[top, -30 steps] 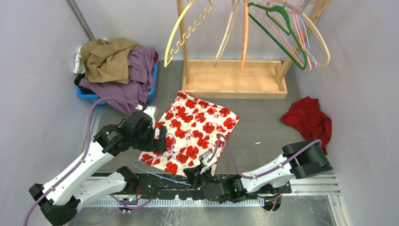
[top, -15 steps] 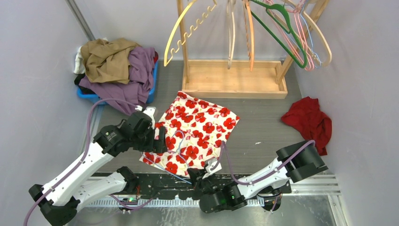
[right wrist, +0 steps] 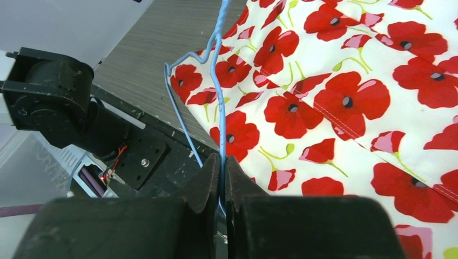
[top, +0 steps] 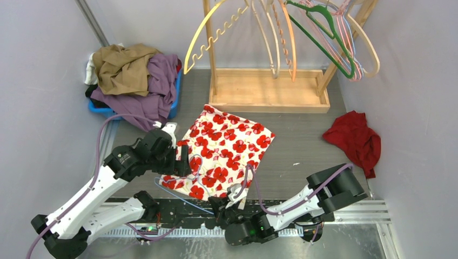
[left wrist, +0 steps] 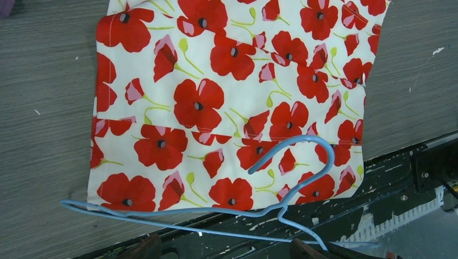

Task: Place the skirt on the hanger
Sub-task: Hang the skirt on the hanger.

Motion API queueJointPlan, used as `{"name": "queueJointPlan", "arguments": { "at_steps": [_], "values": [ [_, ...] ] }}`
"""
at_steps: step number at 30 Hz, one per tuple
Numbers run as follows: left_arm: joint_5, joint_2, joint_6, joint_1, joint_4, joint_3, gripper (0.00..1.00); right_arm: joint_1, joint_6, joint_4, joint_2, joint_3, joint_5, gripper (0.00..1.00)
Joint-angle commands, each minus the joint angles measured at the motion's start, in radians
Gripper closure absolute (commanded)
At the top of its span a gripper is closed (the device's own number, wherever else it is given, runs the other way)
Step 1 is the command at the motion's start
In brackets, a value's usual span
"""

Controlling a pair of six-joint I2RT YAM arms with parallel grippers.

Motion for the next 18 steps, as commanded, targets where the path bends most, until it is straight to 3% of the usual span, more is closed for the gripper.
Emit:
{"name": "queueJointPlan", "arguments": {
  "at_steps": [1,7,15,18],
  "values": [
    [0.008,-0.02,-0.009,0.002,0.007,0.001,0.16,0.005,-0.004,0.052,0.006,0.041,0.004,0.99],
    [0.011,-0.022,-0.012,0.003,0.011,-0.004,0.16,0.006,0.05,-0.035,0.028,0.076,0.028,0.99],
    [0.019,-0.018,-0.013,0.003,0.032,-0.014,0.16,0.007,0.485,-0.687,0.022,0.222,0.187,0.99],
    [0.026,-0.008,-0.013,0.003,0.047,-0.016,0.16,0.007,0.596,-0.799,0.026,0.237,0.208,0.99]
  ]
}}
